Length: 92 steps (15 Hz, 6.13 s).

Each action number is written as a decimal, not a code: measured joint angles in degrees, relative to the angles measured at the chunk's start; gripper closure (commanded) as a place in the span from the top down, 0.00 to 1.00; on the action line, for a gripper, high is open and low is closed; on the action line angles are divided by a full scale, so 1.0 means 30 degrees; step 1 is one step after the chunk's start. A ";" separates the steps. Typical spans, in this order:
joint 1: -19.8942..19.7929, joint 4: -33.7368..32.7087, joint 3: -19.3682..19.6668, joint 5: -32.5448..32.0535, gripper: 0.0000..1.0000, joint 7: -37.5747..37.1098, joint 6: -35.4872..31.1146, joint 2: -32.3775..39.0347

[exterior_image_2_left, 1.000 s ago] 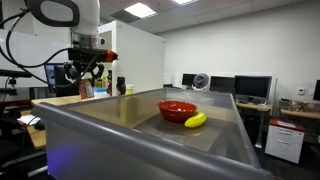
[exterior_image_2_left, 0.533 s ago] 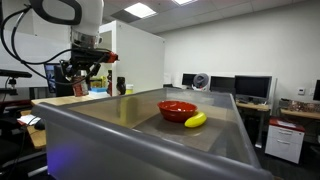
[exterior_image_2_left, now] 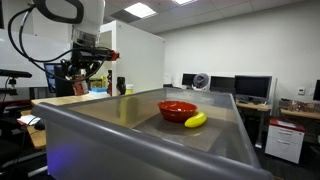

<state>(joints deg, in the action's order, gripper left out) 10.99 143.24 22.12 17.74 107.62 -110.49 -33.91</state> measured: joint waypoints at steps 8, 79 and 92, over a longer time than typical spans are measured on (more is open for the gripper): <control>-0.0681 -0.0010 -0.2239 -0.1101 0.34 0.0405 -0.1087 0.1269; -0.8070 0.4882 -1.0332 -0.7013 1.00 -4.0692 -1.2260 -0.1861; -0.7519 0.2547 -1.1464 -1.0155 1.00 -4.2321 -0.2157 -0.2973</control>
<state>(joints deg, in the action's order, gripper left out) -11.56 150.88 -12.28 -12.72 -19.34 -116.96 -42.83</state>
